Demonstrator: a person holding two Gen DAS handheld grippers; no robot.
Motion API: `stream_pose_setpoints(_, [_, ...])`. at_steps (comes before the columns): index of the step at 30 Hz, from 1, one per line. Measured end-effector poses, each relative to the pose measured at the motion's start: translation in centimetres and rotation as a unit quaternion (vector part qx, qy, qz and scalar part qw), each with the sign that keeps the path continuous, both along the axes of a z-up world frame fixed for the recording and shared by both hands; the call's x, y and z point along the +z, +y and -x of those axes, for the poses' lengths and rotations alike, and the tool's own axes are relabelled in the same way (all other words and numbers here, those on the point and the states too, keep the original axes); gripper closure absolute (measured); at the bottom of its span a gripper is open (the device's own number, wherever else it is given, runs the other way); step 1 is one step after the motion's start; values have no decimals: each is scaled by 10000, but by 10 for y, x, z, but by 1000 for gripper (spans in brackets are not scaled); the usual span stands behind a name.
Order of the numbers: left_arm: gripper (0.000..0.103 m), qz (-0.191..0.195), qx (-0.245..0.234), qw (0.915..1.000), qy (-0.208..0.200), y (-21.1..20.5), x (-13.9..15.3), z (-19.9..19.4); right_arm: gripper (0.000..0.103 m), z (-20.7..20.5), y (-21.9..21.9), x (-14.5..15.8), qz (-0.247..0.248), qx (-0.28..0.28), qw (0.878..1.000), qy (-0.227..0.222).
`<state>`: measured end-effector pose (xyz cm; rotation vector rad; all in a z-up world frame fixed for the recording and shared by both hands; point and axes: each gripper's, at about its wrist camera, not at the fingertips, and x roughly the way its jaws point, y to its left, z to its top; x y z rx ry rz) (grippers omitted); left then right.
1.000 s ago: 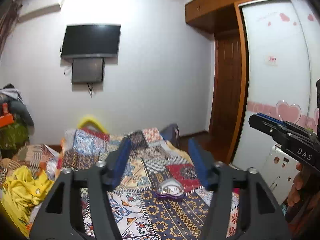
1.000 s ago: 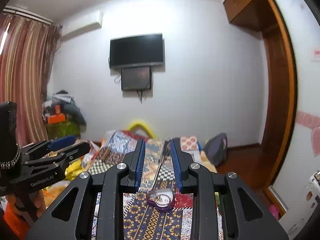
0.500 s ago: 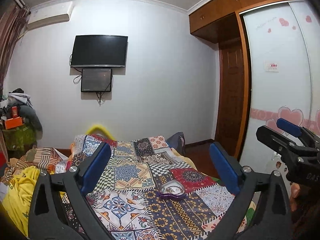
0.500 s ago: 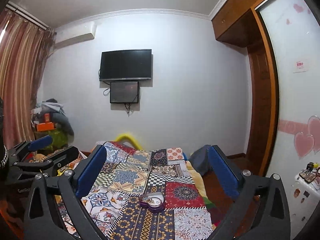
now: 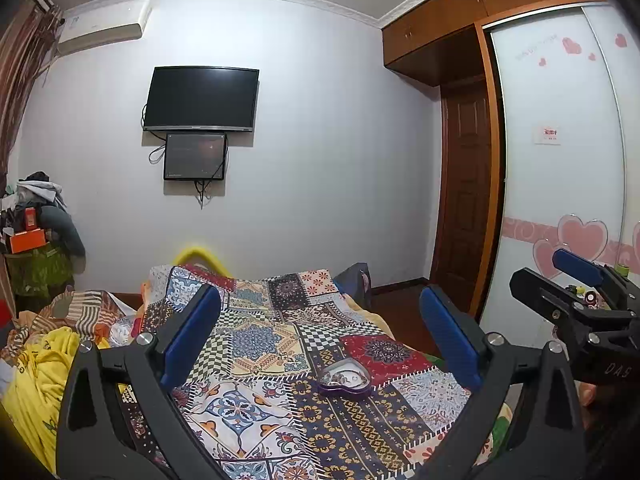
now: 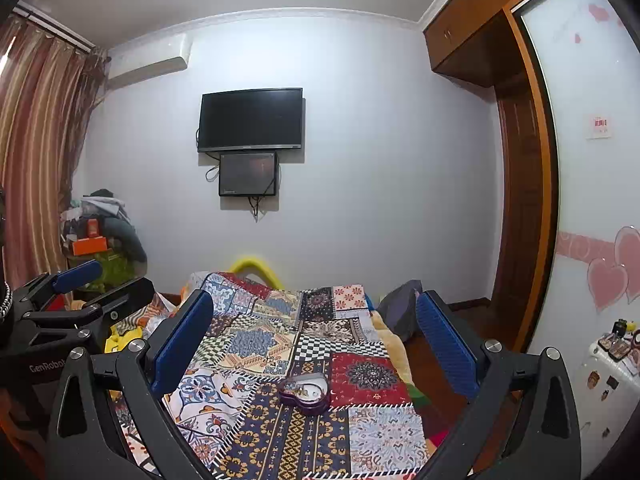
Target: Organize jewelry
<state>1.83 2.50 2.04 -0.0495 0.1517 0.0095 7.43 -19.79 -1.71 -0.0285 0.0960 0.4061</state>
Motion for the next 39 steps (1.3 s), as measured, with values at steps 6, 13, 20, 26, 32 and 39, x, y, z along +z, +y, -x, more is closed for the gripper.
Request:
stream_pose_setpoints(6, [2,35,-14,10000,25,1,-2,-2,2,2,0,0,53,-38,10000,33])
stream_pose_setpoints(13, [2,88,-16,9999,89,3,-5,-6,2,1,0,0,75,-45,9999,110])
stream_pose_setpoints(20, [0,147,-15,9999,91,5,-4,-8,2,2,-1,2,62,-63,9999,133])
stream_pose_setpoints(26, [0,167,-44,9998,119,7,-5,-9,2,1,-2,2,31,-68,9998,167])
stream_pose_setpoints(32, [0,113,-59,9999,111,3,-6,-9,2,1,-2,2,25,-63,9998,179])
stream_pose_setpoints(39, [0,157,-84,9998,129,1,-6,-10,2,2,-2,1,-3,-70,9998,187])
